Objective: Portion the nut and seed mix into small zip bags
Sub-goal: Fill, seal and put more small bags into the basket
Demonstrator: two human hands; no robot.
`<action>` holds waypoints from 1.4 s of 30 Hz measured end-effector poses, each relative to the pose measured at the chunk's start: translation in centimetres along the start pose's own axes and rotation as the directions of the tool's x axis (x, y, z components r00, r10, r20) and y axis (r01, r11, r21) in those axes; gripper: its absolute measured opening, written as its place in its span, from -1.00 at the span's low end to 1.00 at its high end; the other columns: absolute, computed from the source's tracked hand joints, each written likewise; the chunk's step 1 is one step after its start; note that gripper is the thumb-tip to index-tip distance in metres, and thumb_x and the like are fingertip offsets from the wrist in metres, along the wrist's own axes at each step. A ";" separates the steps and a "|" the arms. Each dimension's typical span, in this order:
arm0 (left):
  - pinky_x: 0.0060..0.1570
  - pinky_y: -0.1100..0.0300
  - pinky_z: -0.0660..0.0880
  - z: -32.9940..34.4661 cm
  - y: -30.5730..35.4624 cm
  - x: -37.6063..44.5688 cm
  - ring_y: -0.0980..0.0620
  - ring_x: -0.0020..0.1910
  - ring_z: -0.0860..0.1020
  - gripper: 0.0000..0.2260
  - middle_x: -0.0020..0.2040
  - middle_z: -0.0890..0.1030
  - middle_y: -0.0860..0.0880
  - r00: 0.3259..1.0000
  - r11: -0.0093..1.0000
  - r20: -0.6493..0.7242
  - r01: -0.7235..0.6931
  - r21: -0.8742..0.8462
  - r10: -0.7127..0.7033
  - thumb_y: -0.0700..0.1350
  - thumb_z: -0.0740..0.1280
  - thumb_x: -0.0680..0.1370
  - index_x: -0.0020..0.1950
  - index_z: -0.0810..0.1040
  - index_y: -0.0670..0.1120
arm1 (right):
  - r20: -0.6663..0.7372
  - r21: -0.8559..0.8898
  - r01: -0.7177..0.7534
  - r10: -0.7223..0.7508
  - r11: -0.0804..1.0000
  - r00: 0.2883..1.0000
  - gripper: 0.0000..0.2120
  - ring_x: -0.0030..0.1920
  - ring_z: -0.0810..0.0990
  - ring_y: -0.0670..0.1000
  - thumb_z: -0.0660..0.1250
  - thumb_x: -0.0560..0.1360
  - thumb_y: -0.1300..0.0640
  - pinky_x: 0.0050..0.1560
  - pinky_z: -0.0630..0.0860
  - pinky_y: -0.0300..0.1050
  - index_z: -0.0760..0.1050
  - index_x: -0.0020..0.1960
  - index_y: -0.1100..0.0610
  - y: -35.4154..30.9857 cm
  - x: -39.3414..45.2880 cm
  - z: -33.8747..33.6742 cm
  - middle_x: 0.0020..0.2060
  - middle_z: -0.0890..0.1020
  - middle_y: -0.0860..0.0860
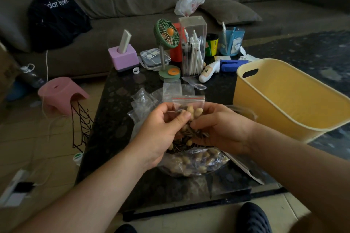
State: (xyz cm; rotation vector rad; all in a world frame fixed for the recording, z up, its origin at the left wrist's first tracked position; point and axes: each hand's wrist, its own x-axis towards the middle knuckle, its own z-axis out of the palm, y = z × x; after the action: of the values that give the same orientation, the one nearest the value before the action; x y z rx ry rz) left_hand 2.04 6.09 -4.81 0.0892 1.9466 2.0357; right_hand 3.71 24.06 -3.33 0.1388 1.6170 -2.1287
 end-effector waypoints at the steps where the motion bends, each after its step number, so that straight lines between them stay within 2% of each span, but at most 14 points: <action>1: 0.18 0.00 0.63 -0.1 0.0 0.1 -0.05 0.14 0.72 -0.65 0.10 0.76 -0.06 1.000 1.000 0.015 0.015 -0.025 -0.014 -0.01 0.49 0.52 0.27 0.58 -0.03 | 0.019 0.016 -0.001 0.001 1.000 1.000 -0.67 0.09 0.70 0.15 0.30 0.58 0.39 0.09 0.60 0.07 0.63 0.23 0.10 0.0 0.0 0.0 0.10 0.70 0.14; 4: 0.07 0.05 0.61 -0.3 -0.2 -0.2 -0.05 0.13 0.70 -0.51 0.12 0.74 -0.07 0.992 0.992 0.103 0.082 -0.092 -0.072 0.04 0.50 0.41 0.32 0.54 0.00 | 0.033 0.054 -0.001 0.000 0.999 0.999 -0.67 0.30 0.63 0.28 0.34 0.62 0.31 0.34 0.55 0.22 0.58 0.37 0.15 0.1 0.3 -0.2 0.28 0.66 0.22; 7: 0.01 0.11 0.59 -0.4 -0.7 -0.2 0.02 0.07 0.70 -0.52 0.08 0.74 -0.02 0.992 0.997 0.111 0.069 -0.017 -0.067 -0.15 0.55 0.44 0.32 0.53 0.05 | -0.005 0.064 0.021 -0.021 0.998 1.000 -0.66 0.23 0.66 0.24 0.28 0.61 0.39 0.24 0.61 0.14 0.57 0.35 0.22 0.0 0.3 -0.2 0.25 0.66 0.27; 9: -0.11 0.19 0.60 -0.2 -0.7 -0.2 0.05 0.00 0.71 -0.54 0.08 0.73 -0.05 0.992 0.995 0.088 0.096 -0.030 -0.093 -0.31 0.50 0.53 0.34 0.52 0.03 | -0.014 0.036 0.037 -0.036 0.999 0.999 -0.67 0.17 0.68 0.21 0.27 0.61 0.42 0.18 0.65 0.11 0.57 0.33 0.24 -0.1 0.2 -0.4 0.22 0.67 0.27; 11: -0.18 0.21 0.57 -0.1 -0.5 -0.2 0.06 -0.02 0.70 -0.55 0.09 0.73 -0.06 0.987 0.987 0.080 0.144 -0.066 -0.138 -0.34 0.48 0.54 0.34 0.53 0.03 | -0.013 0.007 0.039 -0.039 0.999 0.999 -0.68 0.19 0.68 0.24 0.27 0.62 0.40 0.24 0.63 0.18 0.58 0.33 0.24 -0.1 0.1 -0.5 0.21 0.67 0.27; 14: -0.06 0.16 0.55 0.1 -0.4 -0.3 0.00 0.10 0.68 -0.64 0.10 0.76 -0.03 0.981 0.979 0.078 0.186 -0.080 -0.180 -0.26 0.50 0.54 0.25 0.59 0.09 | -0.014 -0.002 0.036 -0.036 0.999 0.999 -0.69 0.24 0.66 0.27 0.28 0.62 0.39 0.31 0.58 0.23 0.57 0.32 0.25 -0.1 0.0 -0.5 0.21 0.67 0.29; 17: 0.07 0.14 0.60 0.1 -0.6 -0.2 -0.03 0.17 0.70 -0.65 0.12 0.76 -0.06 0.982 0.973 0.045 0.190 -0.128 -0.186 -0.30 0.47 0.56 0.29 0.60 0.00 | -0.032 -0.090 0.065 -0.068 0.994 0.997 -0.69 0.19 0.70 0.20 0.30 0.60 0.43 0.20 0.66 0.08 0.58 0.30 0.25 -0.3 0.0 -0.6 0.16 0.71 0.24; 19: 0.04 0.17 0.64 0.0 -0.6 -0.2 -0.03 0.14 0.72 -0.61 0.14 0.75 -0.10 0.982 0.962 0.038 0.191 -0.195 -0.187 -0.40 0.42 0.55 0.30 0.60 -0.05 | -0.064 -0.200 0.077 -0.091 0.977 0.994 -0.70 0.14 0.73 0.12 0.34 0.59 0.41 0.11 0.68 -0.02 0.60 0.27 0.20 -0.5 0.0 -0.7 0.11 0.73 0.19; 22: -0.01 0.17 0.65 -0.1 -0.6 -0.1 -0.02 0.08 0.74 -0.57 0.10 0.76 -0.11 0.981 0.948 0.040 0.194 -0.253 -0.190 -0.47 0.40 0.51 0.28 0.59 -0.07 | -0.057 -0.248 0.073 -0.090 0.966 0.994 -0.70 0.12 0.73 0.11 0.36 0.59 0.39 0.11 0.69 -0.01 0.61 0.28 0.16 -0.4 -0.1 -0.7 0.13 0.71 0.21; 27: 0.00 0.15 0.62 0.2 -0.4 -0.1 -0.03 0.12 0.73 -0.50 0.05 0.77 -0.05 0.988 0.972 -0.004 0.148 -0.184 -0.152 -0.23 0.56 0.35 0.26 0.60 -0.02 | 0.001 -0.278 0.098 -0.102 0.956 0.995 -0.63 0.24 0.67 0.24 0.40 0.55 0.43 0.26 0.63 0.13 0.60 0.30 0.17 -0.5 -0.1 -1.3 0.20 0.67 0.25; 30: 0.05 0.13 0.64 0.3 -0.4 -0.2 0.00 0.05 0.74 -0.53 -0.03 0.78 -0.03 0.987 0.967 0.005 0.160 -0.199 -0.162 -0.15 0.54 0.30 0.21 0.61 -0.04 | -0.034 -0.293 0.086 -0.100 0.952 0.994 -0.63 0.20 0.69 0.22 0.40 0.56 0.42 0.20 0.66 0.08 0.61 0.30 0.13 -0.6 -0.1 -1.3 0.17 0.67 0.26; 35: 0.08 0.10 0.66 -0.3 -0.8 0.0 -0.06 0.11 0.73 -0.54 0.09 0.76 -0.13 0.970 0.942 0.065 0.245 -0.231 -0.236 -0.48 0.43 0.48 0.33 0.58 -0.13 | -0.082 -0.375 0.056 -0.093 0.925 0.992 -0.63 0.17 0.71 0.22 0.43 0.54 0.42 0.20 0.66 0.17 0.60 0.29 0.15 -0.7 -0.2 -1.0 0.13 0.70 0.25; 39: 0.09 0.03 0.68 0.0 -0.8 -0.2 -0.08 0.13 0.73 -0.56 0.08 0.77 -0.10 0.977 0.972 0.038 0.211 -0.102 -0.208 -0.46 0.43 0.53 0.30 0.59 -0.06 | -0.032 -0.240 0.047 -0.056 0.970 0.998 -0.60 0.17 0.71 0.20 0.36 0.53 0.49 0.20 0.66 0.08 0.58 0.31 0.20 -0.9 -0.2 -0.9 0.13 0.72 0.23; 42: 0.10 0.05 0.67 0.1 -0.6 -0.3 -0.08 0.16 0.72 -0.60 0.14 0.74 -0.11 0.978 0.977 0.075 0.200 -0.079 -0.195 -0.40 0.45 0.54 0.28 0.61 0.00 | -0.006 -0.165 0.041 -0.042 0.985 0.999 -0.66 0.10 0.73 0.16 0.44 0.50 0.33 0.15 0.66 0.07 0.61 0.27 0.16 -1.0 -0.3 -0.6 0.11 0.73 0.19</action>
State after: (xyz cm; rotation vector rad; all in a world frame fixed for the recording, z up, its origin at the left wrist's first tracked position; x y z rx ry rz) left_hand 2.45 6.10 -5.34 -0.0535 1.7500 1.9567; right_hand 3.42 24.93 -2.52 0.0630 1.8077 -2.0167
